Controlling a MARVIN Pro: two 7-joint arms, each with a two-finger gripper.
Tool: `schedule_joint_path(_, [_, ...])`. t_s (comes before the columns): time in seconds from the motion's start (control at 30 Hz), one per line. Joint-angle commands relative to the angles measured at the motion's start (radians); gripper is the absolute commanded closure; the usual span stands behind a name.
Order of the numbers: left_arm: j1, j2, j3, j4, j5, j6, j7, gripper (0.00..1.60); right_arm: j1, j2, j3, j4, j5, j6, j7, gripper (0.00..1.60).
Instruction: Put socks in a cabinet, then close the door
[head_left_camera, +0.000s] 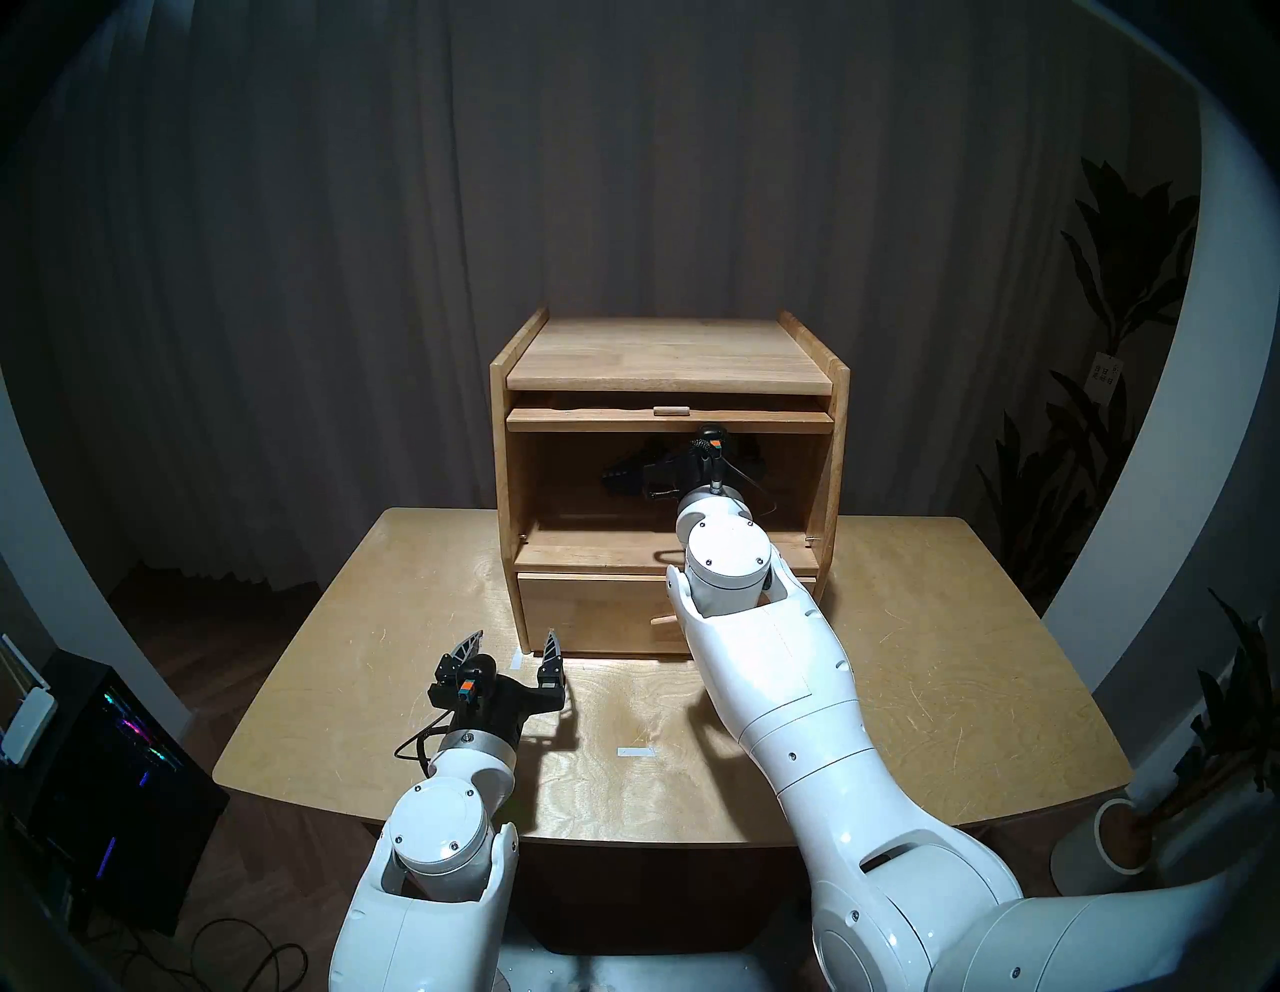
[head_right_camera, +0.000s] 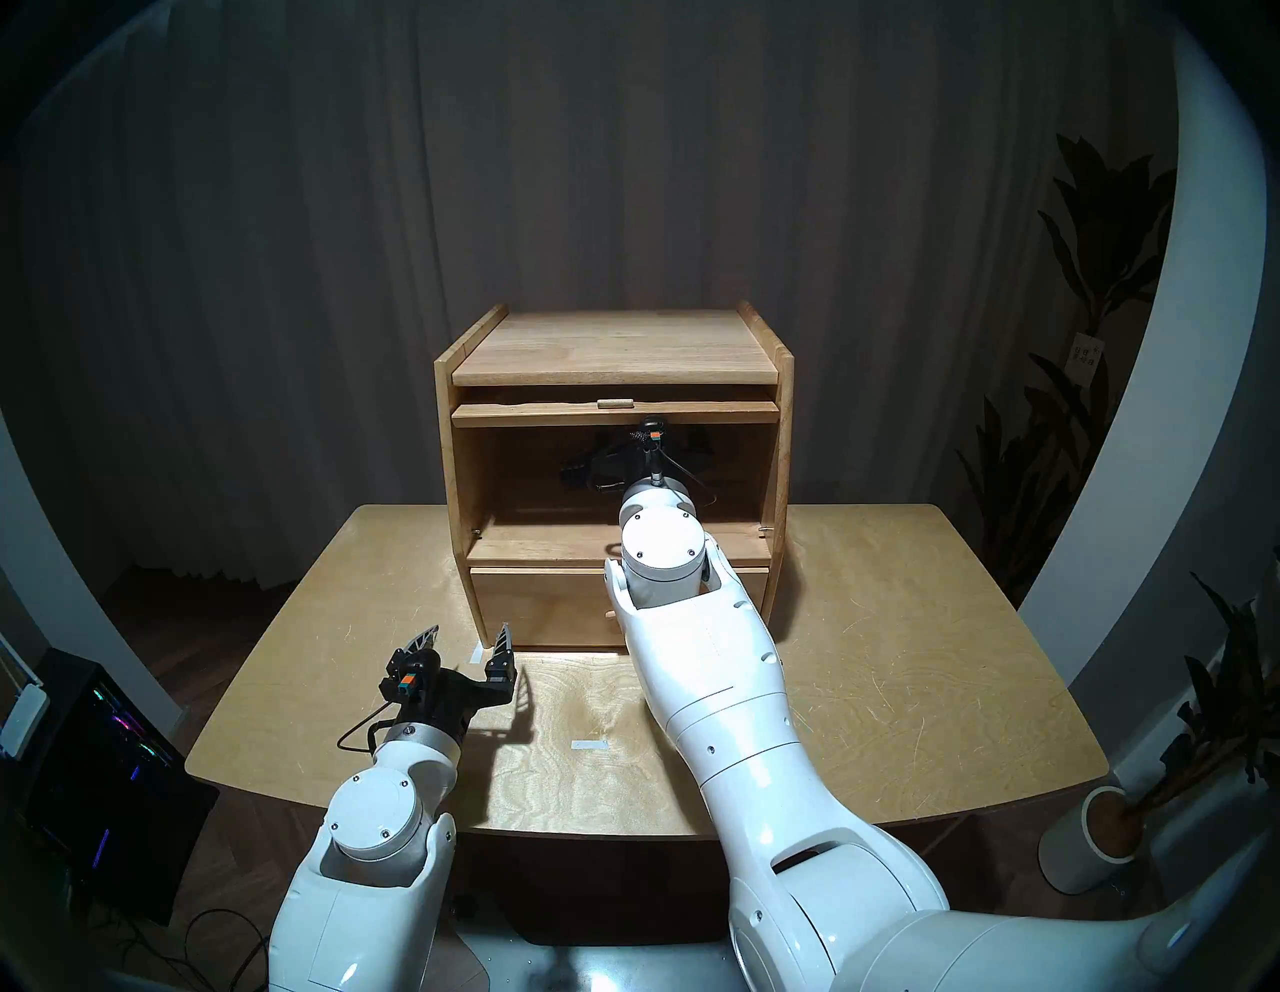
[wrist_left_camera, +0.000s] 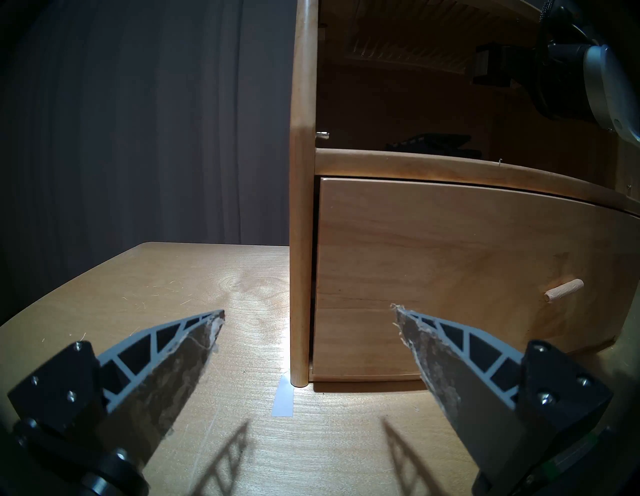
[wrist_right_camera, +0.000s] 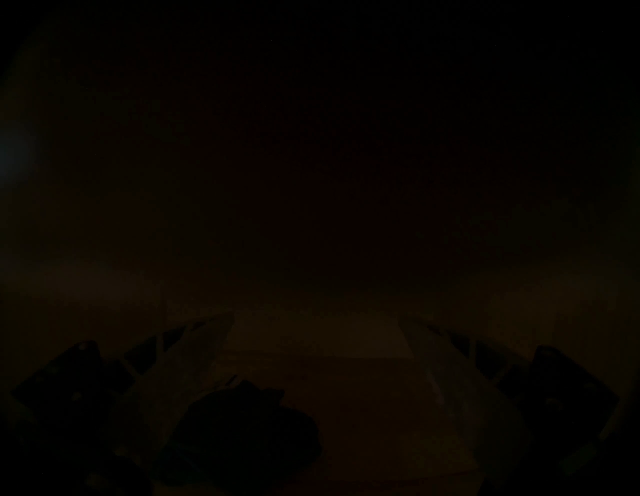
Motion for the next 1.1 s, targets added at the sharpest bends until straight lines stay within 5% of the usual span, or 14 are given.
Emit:
schedule_joint_path(0.0, [-0.006, 0.000, -0.003, -0.026, -0.001, -0.006, 0.000, 0.00, -0.040, 0.019, 0.003, -0.143, -0.007, -0.037, -0.008, 0.00])
schedule_joint_path(0.13, [-0.007, 0.000, -0.003, -0.023, -0.001, -0.006, 0.000, 0.00, -0.140, 0.056, -0.019, -0.147, -0.004, 0.006, -0.005, 0.00])
schedule_joint_path(0.43, [-0.009, 0.000, -0.002, -0.018, -0.001, -0.005, 0.000, 0.00, -0.206, 0.108, -0.055, -0.112, 0.020, 0.054, -0.025, 0.00])
schedule_joint_path(0.53, [-0.010, 0.000, -0.002, -0.016, 0.000, -0.005, 0.000, 0.00, -0.280, 0.122, -0.098, -0.186, 0.023, 0.047, -0.006, 0.00])
schedule_joint_path(0.87, [-0.010, 0.000, -0.001, -0.007, 0.000, -0.004, 0.000, 0.00, -0.339, 0.184, -0.169, -0.374, 0.006, -0.014, 0.043, 0.00])
schedule_joint_path(1.07, [-0.011, 0.000, -0.001, -0.004, 0.000, -0.004, 0.000, 0.00, -0.343, 0.222, -0.157, -0.380, -0.010, -0.037, 0.052, 0.00])
